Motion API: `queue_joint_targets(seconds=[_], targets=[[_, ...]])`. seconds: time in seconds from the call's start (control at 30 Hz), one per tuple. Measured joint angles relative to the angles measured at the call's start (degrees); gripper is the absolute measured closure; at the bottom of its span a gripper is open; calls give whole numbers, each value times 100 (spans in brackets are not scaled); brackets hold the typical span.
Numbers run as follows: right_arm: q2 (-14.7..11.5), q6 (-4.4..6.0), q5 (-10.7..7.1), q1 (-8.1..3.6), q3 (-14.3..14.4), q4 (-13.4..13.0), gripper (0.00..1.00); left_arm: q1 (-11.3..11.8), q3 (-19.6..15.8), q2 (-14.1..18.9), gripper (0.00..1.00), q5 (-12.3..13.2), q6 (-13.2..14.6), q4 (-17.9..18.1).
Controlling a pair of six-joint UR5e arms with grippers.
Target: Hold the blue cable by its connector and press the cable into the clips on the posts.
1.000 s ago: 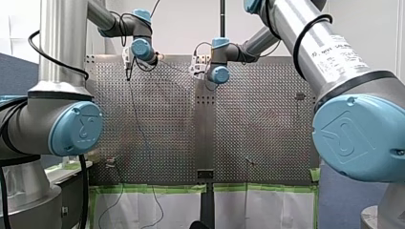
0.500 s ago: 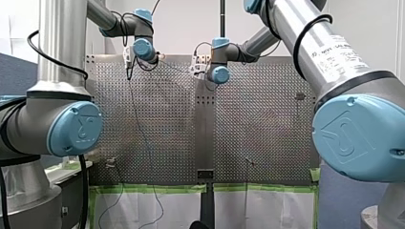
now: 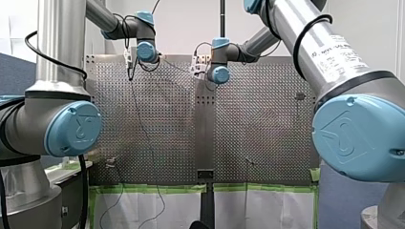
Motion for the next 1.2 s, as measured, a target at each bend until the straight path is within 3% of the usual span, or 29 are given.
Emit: queue_joint_targets(seconds=[0.4, 0.9, 1.2], targets=[[0, -18, 11, 13, 98, 5, 100, -79, -87, -14, 100, -72, -6, 93], [3, -40, 144, 16, 812, -48, 100, -401, -225, -473, 100, -348, 30, 232], [5, -183, 319, 23, 1236, -214, 100, -609, -459, -879, 100, -483, -16, 595]])
